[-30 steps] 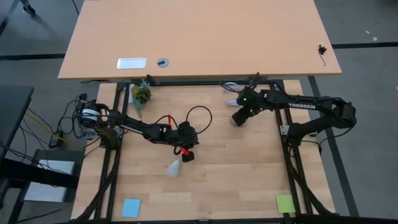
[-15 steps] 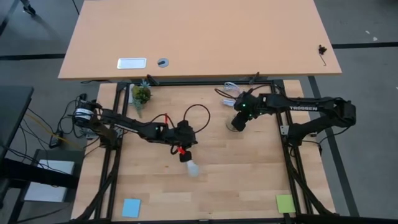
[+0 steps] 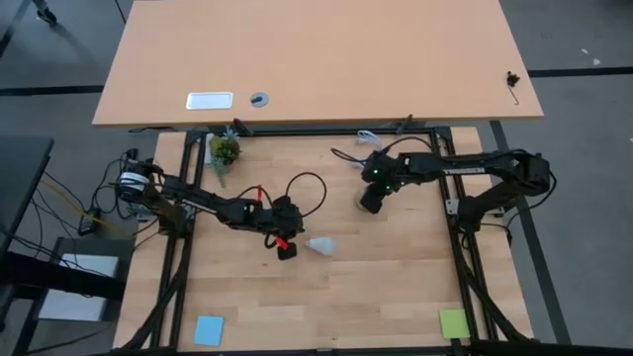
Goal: Screw lightbulb
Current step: Move the lamp socket to the center of the table, then insert the lightbulb into the lamp socket
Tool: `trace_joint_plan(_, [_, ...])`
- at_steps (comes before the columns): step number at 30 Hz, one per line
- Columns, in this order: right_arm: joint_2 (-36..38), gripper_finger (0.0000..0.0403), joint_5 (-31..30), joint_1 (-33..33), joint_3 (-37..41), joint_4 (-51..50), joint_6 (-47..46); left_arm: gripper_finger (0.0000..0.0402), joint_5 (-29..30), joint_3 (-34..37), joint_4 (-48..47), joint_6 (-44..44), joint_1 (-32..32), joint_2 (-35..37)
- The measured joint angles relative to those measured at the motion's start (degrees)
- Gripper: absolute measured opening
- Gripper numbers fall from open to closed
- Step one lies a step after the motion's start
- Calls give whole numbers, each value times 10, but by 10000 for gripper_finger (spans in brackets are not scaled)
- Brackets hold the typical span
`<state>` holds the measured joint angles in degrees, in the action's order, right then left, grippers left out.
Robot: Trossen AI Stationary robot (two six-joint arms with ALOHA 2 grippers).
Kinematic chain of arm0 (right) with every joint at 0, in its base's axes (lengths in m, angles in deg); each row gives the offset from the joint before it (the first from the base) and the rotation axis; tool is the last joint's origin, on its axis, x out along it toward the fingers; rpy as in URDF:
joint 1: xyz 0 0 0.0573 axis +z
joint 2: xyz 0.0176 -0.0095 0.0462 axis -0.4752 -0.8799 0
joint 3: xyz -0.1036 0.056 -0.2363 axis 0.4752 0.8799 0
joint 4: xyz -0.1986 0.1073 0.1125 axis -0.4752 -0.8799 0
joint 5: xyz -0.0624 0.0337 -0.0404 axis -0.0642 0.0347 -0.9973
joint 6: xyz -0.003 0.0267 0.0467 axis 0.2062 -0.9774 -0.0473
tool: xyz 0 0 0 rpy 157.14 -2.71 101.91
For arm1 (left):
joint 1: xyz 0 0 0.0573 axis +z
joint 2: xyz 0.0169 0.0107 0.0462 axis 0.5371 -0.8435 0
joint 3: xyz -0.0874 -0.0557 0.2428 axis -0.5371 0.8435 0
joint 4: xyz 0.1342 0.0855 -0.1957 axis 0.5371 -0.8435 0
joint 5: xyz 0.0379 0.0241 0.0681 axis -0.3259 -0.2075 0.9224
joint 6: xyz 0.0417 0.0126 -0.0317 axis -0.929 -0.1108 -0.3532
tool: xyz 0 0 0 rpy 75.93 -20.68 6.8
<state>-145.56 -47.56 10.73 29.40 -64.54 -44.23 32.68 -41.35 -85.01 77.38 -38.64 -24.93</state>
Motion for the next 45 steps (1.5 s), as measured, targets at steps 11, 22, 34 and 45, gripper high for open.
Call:
trace_joint_plan(11, [-86,17,103,30,-35,165,10,1,5,0,0,-3,0,2])
trace_joint_plan(22, [-113,28,112,60,-125,169,76,1,7,0,-5,-3,-8,4])
trace_joint_plan(34, [7,83,21,120,-142,63,82,1,141,0,-180,165,-52,116])
trace_joint_plan(45, [-30,142,-14,214,-141,70,5,0,230,43,-439,453,-53,142])
